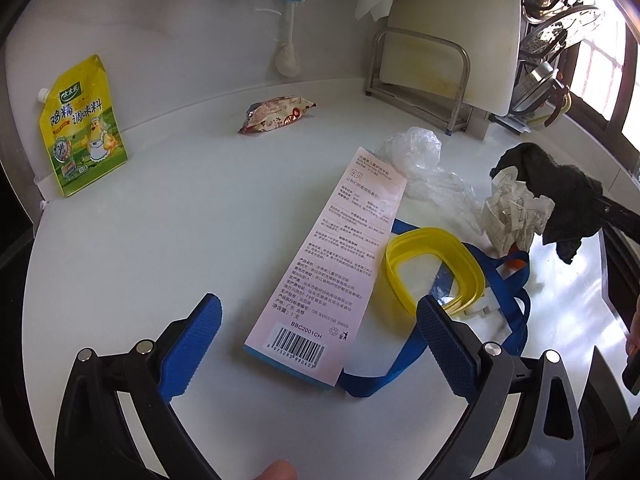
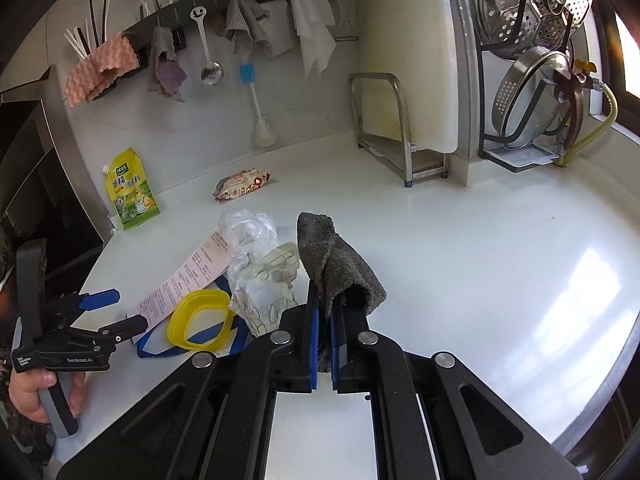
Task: Collect trash
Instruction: 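Grasp the pink paper slip with the left tool while the right tool grasps the grey cloth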
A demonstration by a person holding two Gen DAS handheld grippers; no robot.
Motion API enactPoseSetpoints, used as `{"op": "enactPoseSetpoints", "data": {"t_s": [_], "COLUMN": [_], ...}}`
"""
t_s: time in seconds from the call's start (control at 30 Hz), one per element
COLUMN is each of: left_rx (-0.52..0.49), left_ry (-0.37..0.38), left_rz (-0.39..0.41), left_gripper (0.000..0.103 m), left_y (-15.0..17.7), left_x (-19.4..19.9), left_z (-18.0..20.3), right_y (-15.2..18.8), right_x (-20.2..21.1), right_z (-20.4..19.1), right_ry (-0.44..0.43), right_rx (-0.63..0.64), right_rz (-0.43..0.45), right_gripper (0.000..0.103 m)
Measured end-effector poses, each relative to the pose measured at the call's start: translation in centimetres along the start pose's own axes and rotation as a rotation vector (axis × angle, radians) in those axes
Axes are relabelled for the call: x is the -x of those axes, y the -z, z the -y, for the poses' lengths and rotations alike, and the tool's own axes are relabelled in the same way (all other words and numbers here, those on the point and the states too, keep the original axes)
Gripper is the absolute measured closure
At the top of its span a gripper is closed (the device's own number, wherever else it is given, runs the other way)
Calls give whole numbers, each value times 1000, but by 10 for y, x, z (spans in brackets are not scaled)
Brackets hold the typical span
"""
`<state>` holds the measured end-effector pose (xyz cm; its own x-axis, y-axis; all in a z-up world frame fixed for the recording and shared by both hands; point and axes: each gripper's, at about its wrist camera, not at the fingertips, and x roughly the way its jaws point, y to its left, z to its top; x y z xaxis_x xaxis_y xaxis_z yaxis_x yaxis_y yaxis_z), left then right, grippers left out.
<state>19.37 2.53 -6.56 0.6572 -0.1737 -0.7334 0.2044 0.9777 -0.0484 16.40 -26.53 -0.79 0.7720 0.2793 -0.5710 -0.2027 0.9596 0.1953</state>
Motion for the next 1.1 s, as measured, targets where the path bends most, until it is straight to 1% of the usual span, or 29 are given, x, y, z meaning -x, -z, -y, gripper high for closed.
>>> {"op": "enactPoseSetpoints", "data": {"t_s": [0.03, 0.07, 0.13, 0.27, 0.33, 0.4, 0.43, 0.47, 0.5, 0.53, 0.6, 0.67, 0.7, 0.93, 1.1], "left_rx": [-6, -9, -24, -49, -69, -84, -88, -91, -91, -93, -95, -88, -83, -18, -25], "left_ry": [1, 2, -4, 5, 3, 2, 7, 6, 9, 12, 12, 6, 4, -2, -27], "left_rz": [-12, -27, -57, -104, -104, -102, -101, -95, -95, -96, -98, -91, -86, 1, 48], "left_gripper": [13, 19, 23, 22, 19, 19, 22, 31, 34, 40, 44, 50, 50, 51, 51], "left_y": [-1, -2, -3, -4, -3, -3, -3, -4, -5, -6, -8, -7, -6, -11, -14], "left_x": [-4, -9, -18, -31, -33, -33, -34, -33, -33, -32, -32, -31, -30, -1, 21], "left_z": [-1, -2, -3, -2, 0, 1, 1, 0, 0, -1, -1, -3, -4, -18, -18], "right_y": [0, 0, 2, 8, 11, 12, 13, 13, 13, 13, 13, 13, 13, 12, 9], "right_x": [2, 3, 4, 3, 2, 3, 4, 5, 6, 7, 10, 13, 14, 20, 26], "right_z": [2, 3, 4, 3, 2, 1, 0, 0, -2, -3, -5, -6, -7, -11, -17], "right_ry": [-2, -2, -4, -9, -9, -9, -9, -9, -10, -11, -11, -12, -13, -16, -19], "right_rx": [-4, -6, -5, -6, -6, -6, -6, -5, -4, -3, 2, 4, 3, 4, 8], "right_rz": [4, 5, 0, -6, -9, -9, -7, -4, -2, 1, 7, 13, 13, 24, 36], "right_gripper": [99, 99, 99, 99, 99, 99, 99, 99, 99, 99, 99, 99, 99, 99, 99]}}
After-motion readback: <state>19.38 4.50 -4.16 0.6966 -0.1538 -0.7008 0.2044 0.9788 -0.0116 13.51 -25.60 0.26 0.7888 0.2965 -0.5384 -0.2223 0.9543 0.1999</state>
